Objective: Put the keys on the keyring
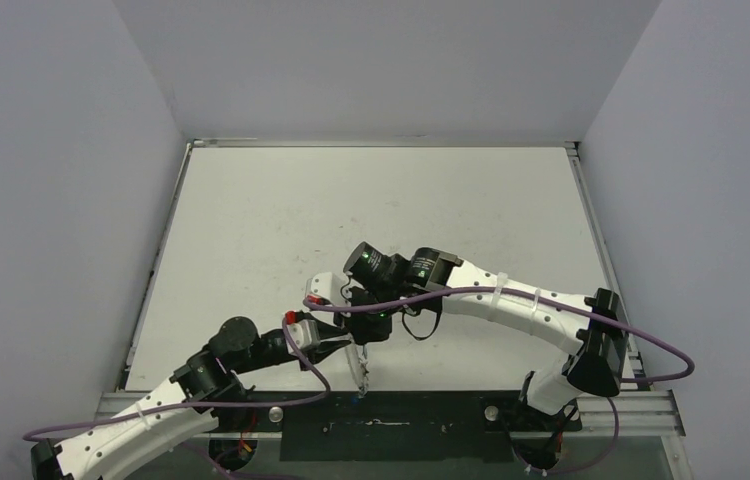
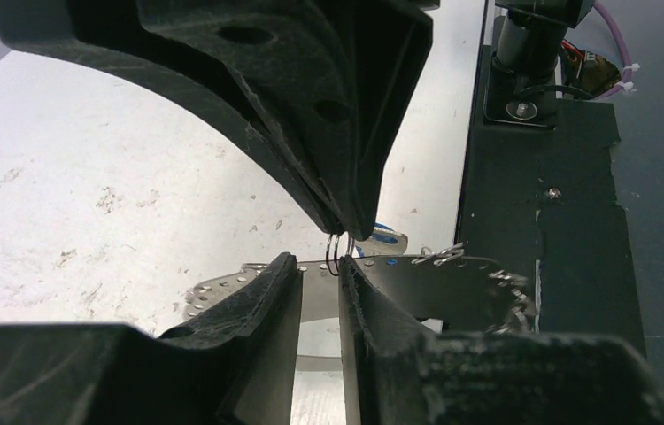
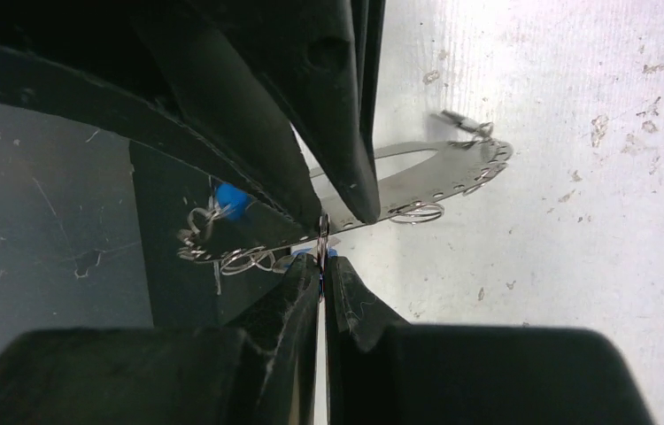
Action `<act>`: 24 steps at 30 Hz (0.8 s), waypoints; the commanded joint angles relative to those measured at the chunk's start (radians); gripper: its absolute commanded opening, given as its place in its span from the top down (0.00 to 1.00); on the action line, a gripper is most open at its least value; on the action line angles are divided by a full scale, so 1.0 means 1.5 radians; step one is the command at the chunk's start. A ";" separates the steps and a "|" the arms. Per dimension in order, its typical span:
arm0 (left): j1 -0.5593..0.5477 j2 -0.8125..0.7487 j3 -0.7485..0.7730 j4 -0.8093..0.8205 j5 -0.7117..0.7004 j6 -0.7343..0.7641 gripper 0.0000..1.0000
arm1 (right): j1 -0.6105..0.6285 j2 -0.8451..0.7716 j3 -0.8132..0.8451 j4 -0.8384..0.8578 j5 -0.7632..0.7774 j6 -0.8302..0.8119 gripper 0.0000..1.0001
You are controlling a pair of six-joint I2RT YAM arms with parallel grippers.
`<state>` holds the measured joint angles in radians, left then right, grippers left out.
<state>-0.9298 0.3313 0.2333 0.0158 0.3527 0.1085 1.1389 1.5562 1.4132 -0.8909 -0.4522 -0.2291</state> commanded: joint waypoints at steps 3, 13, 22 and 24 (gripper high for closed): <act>-0.003 0.022 0.007 0.051 0.001 -0.013 0.80 | 0.017 -0.001 0.048 0.002 0.012 0.031 1.00; -0.003 0.072 -0.019 0.144 0.041 -0.041 1.00 | 0.021 0.007 0.046 0.004 0.021 0.035 1.00; -0.003 0.041 -0.045 0.174 0.035 -0.067 1.00 | -0.017 -0.040 -0.011 0.074 0.036 0.046 0.65; -0.003 0.022 -0.060 0.193 0.027 -0.069 1.00 | -0.040 -0.073 -0.044 0.112 -0.006 0.040 0.60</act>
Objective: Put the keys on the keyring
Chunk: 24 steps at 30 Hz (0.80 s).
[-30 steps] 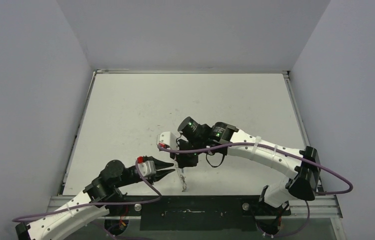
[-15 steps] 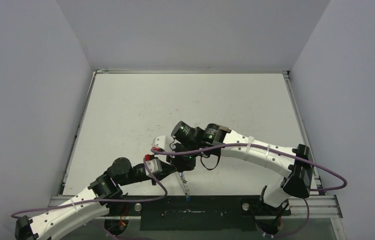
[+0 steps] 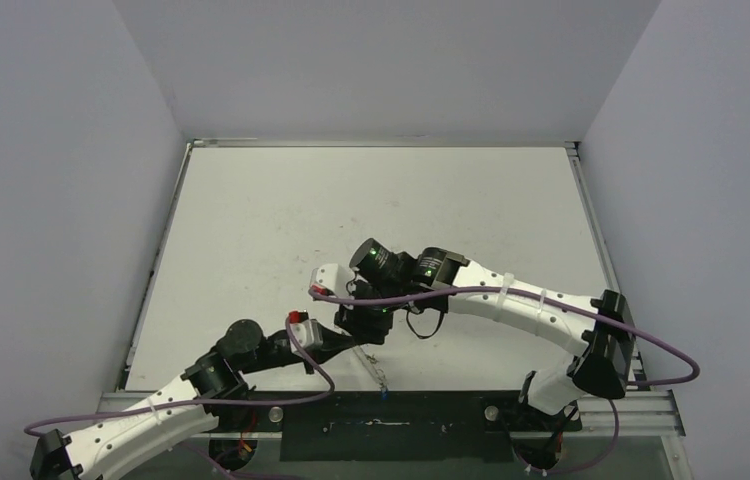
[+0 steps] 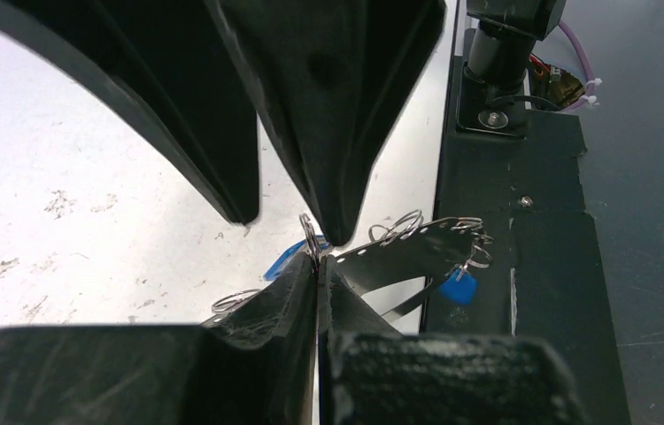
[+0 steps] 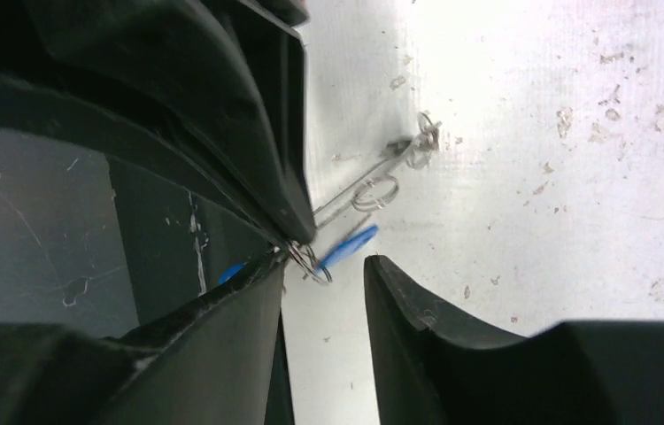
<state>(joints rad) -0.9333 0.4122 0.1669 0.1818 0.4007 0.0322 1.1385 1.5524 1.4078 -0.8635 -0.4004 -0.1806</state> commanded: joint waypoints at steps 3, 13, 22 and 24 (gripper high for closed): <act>-0.001 -0.062 -0.042 0.126 -0.015 -0.048 1.00 | -0.066 -0.126 -0.101 0.161 -0.114 -0.010 0.50; -0.002 -0.127 -0.111 0.294 -0.003 -0.064 1.00 | -0.088 -0.253 -0.267 0.362 -0.231 -0.075 0.45; -0.002 -0.109 -0.124 0.352 0.029 -0.070 1.00 | -0.089 -0.241 -0.293 0.440 -0.267 -0.061 0.51; -0.002 -0.104 -0.124 0.357 0.029 -0.070 1.00 | -0.089 -0.237 -0.292 0.441 -0.268 -0.061 0.57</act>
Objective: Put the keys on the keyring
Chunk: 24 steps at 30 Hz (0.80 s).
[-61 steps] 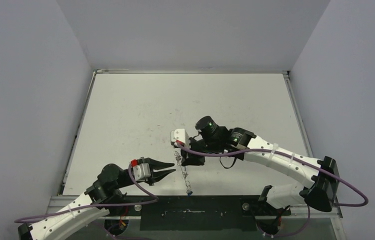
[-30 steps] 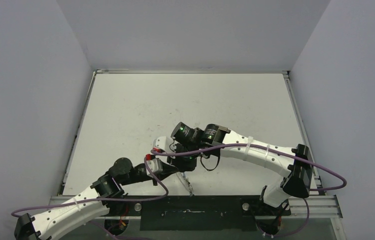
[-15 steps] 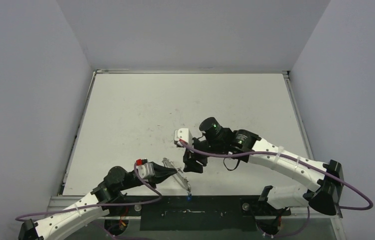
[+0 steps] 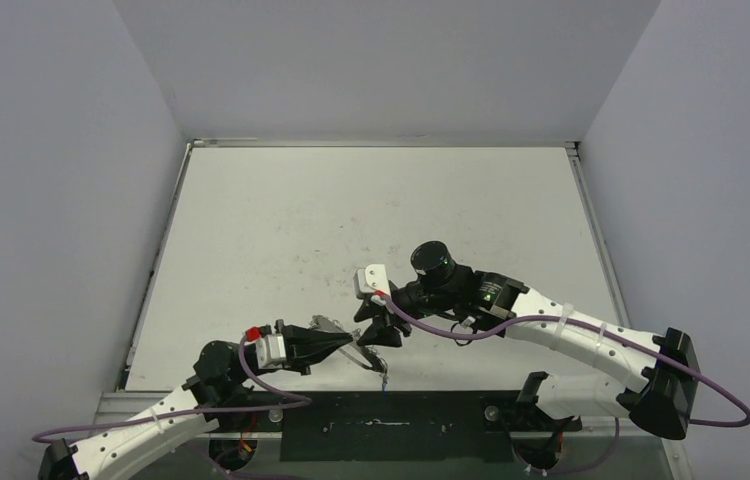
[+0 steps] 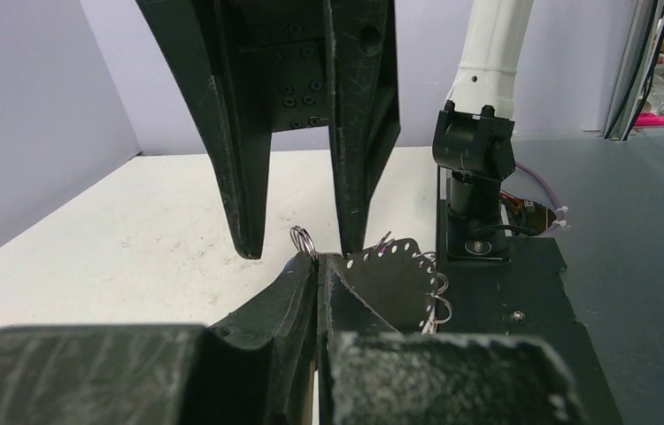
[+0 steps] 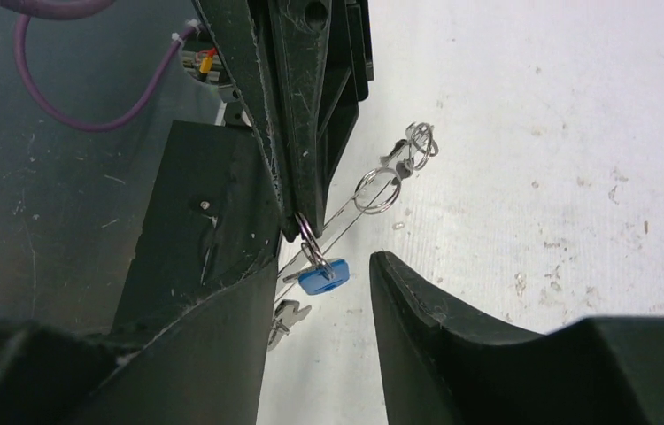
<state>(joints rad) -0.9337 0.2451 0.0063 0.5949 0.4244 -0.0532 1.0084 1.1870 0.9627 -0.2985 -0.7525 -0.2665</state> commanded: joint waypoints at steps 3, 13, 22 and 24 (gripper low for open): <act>-0.001 0.011 -0.018 0.089 0.015 -0.013 1.00 | -0.003 0.005 0.002 0.067 -0.030 -0.004 0.71; -0.001 0.007 -0.018 0.086 0.009 -0.013 1.00 | -0.003 -0.002 -0.006 0.066 -0.027 -0.008 1.00; -0.002 -0.017 0.027 -0.043 -0.027 0.021 0.82 | -0.002 0.030 0.076 -0.108 0.022 -0.031 1.00; -0.001 -0.026 0.044 -0.091 -0.039 0.032 0.81 | -0.002 0.045 0.109 -0.156 0.041 -0.027 1.00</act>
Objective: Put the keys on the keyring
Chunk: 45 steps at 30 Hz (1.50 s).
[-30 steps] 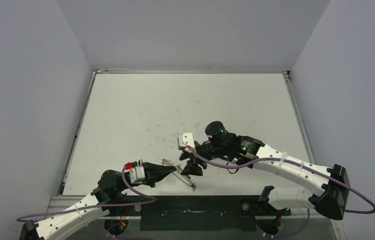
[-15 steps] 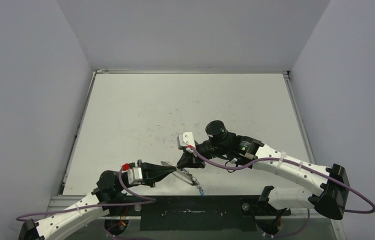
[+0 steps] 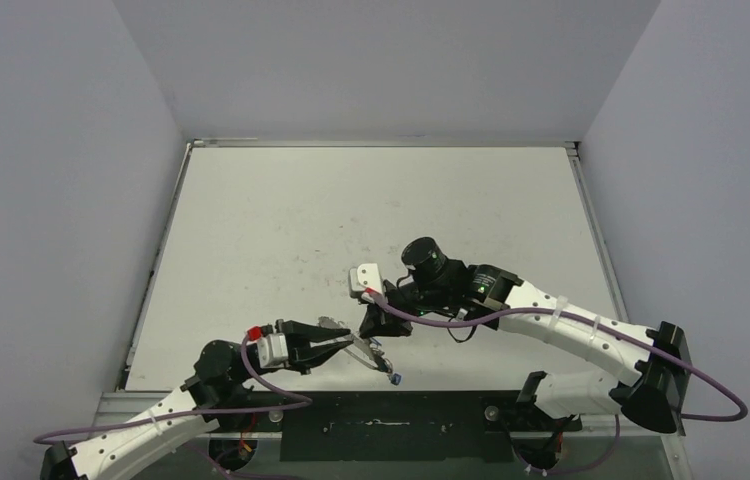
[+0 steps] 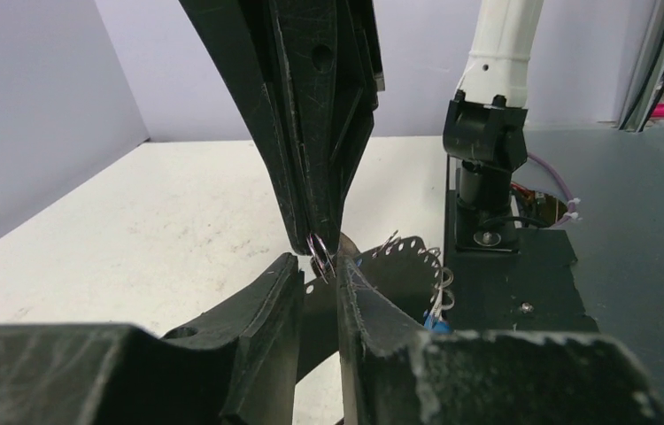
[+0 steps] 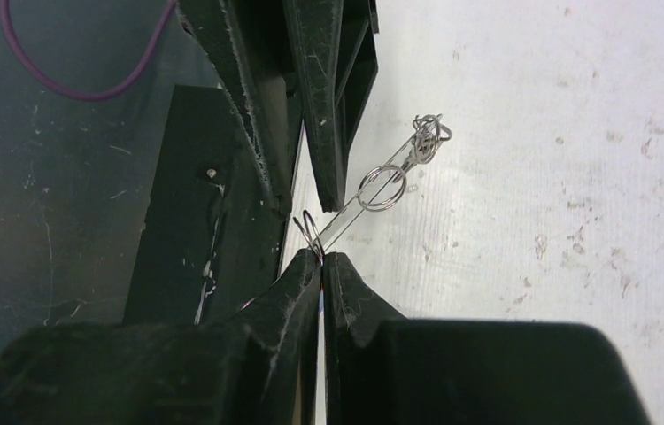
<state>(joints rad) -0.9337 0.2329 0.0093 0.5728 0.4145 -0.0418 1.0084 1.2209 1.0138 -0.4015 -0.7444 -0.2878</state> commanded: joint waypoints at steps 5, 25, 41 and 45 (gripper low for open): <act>-0.001 -0.029 0.092 -0.213 -0.060 0.063 0.79 | 0.002 0.065 0.143 -0.174 0.105 0.028 1.00; -0.001 0.070 0.201 -0.381 -0.098 0.070 0.79 | 0.103 0.242 0.341 -0.307 0.286 0.135 1.00; -0.001 0.102 0.172 -0.329 -0.076 0.057 0.88 | 0.104 0.237 0.335 -0.300 0.282 0.135 1.00; -0.001 0.107 0.165 -0.311 -0.072 0.050 0.86 | 0.103 0.236 0.332 -0.298 0.283 0.133 1.00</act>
<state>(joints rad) -0.9344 0.3862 0.2565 -0.0090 0.2768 0.0555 1.1545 1.6032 1.4754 -0.8879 -0.3294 -0.0986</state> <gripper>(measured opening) 0.130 0.034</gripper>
